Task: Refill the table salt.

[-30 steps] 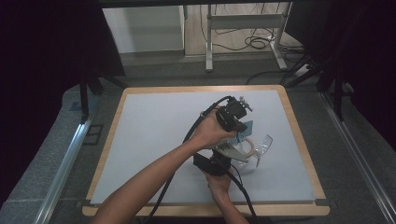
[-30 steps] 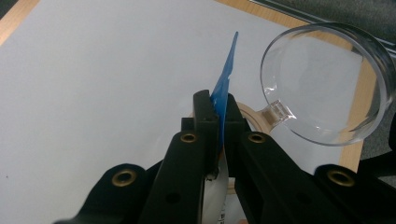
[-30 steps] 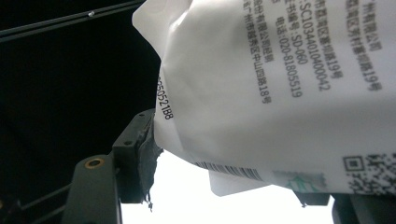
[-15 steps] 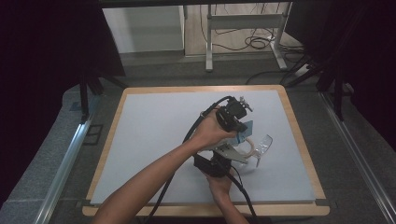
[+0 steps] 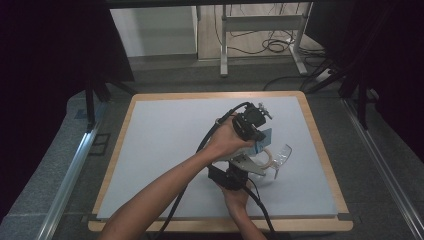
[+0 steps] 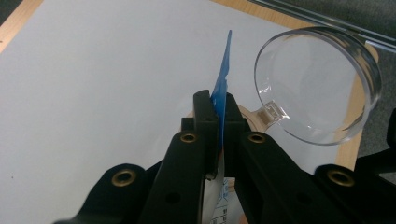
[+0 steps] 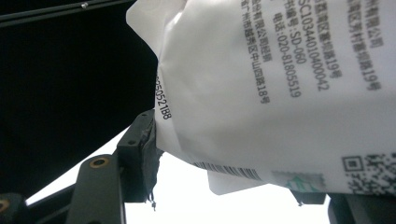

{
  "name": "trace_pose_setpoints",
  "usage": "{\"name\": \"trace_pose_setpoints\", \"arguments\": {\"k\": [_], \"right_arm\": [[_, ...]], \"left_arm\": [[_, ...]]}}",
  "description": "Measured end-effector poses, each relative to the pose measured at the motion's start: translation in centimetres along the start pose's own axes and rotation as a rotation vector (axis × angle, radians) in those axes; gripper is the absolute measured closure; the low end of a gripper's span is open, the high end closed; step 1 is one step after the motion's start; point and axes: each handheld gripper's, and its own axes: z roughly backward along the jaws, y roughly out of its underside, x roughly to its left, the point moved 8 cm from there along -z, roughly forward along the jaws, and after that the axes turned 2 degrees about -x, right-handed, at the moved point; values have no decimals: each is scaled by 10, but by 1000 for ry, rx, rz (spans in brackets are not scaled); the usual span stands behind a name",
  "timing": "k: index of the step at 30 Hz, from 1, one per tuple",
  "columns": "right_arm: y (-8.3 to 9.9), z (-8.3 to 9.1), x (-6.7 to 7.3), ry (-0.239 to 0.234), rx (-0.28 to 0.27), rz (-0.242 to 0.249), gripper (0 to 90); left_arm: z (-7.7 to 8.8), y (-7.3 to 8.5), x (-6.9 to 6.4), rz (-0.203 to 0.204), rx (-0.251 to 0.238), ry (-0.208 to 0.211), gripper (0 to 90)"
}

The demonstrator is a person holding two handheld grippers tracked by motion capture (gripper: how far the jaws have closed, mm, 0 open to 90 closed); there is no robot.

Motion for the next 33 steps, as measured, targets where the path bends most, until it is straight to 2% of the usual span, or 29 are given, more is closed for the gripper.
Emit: {"name": "trace_pose_setpoints", "arguments": {"k": [3,11,20,28,33], "right_arm": [[1,0,-2,15,9,12,372],[3,0,-1,4,17,11,372],[-1,2,2,-14,1,-19,374],[-1,1,0,-3,-12,-17,380],[-6,1,1,-17,-27,-26,384]], "left_arm": [[1,0,1,3,-4,0,900],[-3,1,2,-2,8,-4,900],[-5,-1,-2,-9,14,-4,900],[-5,-1,-3,-19,17,-8,900],[-5,-3,-4,-23,13,-9,900]]}}
